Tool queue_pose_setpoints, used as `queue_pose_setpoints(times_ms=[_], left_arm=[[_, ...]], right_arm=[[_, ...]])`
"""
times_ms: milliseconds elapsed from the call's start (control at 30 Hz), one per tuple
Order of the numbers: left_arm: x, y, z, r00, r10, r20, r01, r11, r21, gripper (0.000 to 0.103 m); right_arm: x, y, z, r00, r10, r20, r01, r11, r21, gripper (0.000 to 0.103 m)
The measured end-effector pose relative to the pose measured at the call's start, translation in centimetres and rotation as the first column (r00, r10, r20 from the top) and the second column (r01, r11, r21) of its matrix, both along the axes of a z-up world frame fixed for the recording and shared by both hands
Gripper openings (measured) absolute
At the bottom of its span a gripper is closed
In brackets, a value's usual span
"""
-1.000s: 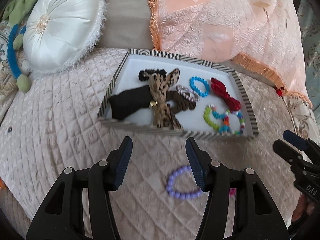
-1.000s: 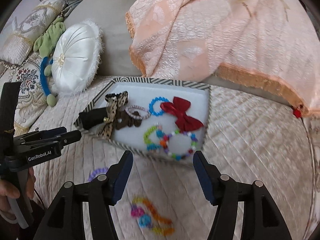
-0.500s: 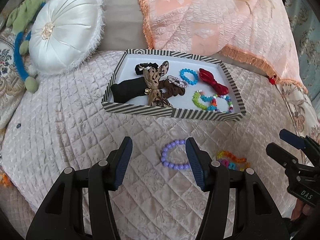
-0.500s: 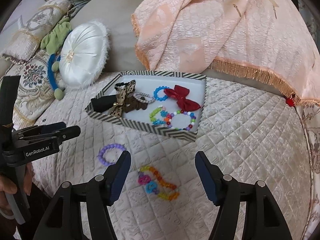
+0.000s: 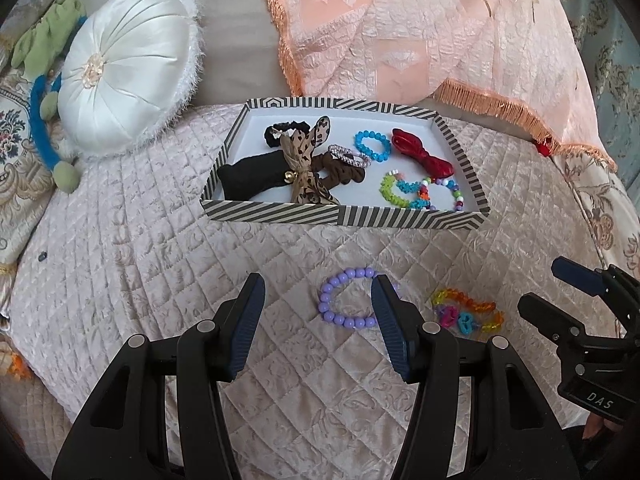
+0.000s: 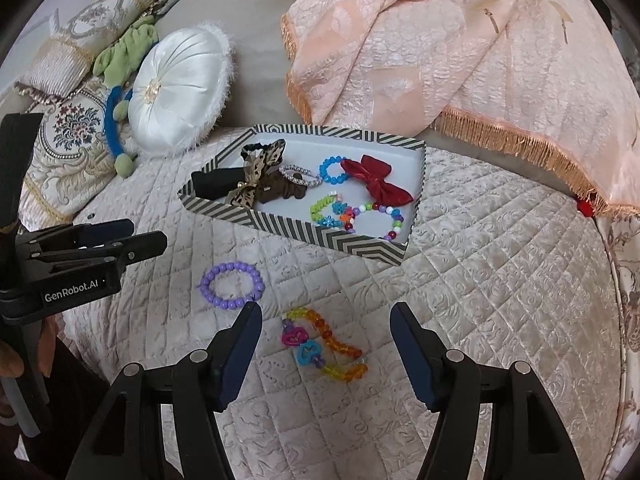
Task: Organize jewelry
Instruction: 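Move both open tools back toward the purple and rainbow bracelets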
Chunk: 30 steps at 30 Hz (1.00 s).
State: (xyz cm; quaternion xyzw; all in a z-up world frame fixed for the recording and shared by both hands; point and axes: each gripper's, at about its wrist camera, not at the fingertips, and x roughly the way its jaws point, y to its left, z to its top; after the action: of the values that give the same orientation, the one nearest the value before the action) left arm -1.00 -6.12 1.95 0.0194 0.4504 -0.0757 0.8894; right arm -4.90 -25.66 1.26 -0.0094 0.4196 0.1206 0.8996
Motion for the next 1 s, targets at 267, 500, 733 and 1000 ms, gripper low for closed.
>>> queue_pose_setpoints(times_ms=[267,500,733,1000], left_arm=[[0.6,0.3,-0.7,1.000,0.005,-0.028,-0.005,1.000,-0.021,0.055],[2.2,1.5,-3.2,0.990,0.014,-0.138,-0.030,0.993,-0.115,0.055],[3.2,1.9,-5.3,0.979,0.011,-0.203,-0.043,0.987,-0.153,0.056],[4.7,1.6,-7.3,0.969,0.016,-0.247,-0.052,0.989,-0.140,0.062]], right_arm=[[0.4,-0.5,-1.2,1.000,0.002,-0.025,-0.002,1.000,0.001,0.064],[1.6,-0.9,-3.7,0.996,0.025,-0.090,-0.029,0.999,-0.037,0.064],[2.5,-1.1,-6.4,0.988,0.043,-0.146,-0.055,0.995,-0.078,0.052],[3.5,-1.1,-7.9,0.981,0.068,-0.181,-0.084,0.993,-0.079,0.043]])
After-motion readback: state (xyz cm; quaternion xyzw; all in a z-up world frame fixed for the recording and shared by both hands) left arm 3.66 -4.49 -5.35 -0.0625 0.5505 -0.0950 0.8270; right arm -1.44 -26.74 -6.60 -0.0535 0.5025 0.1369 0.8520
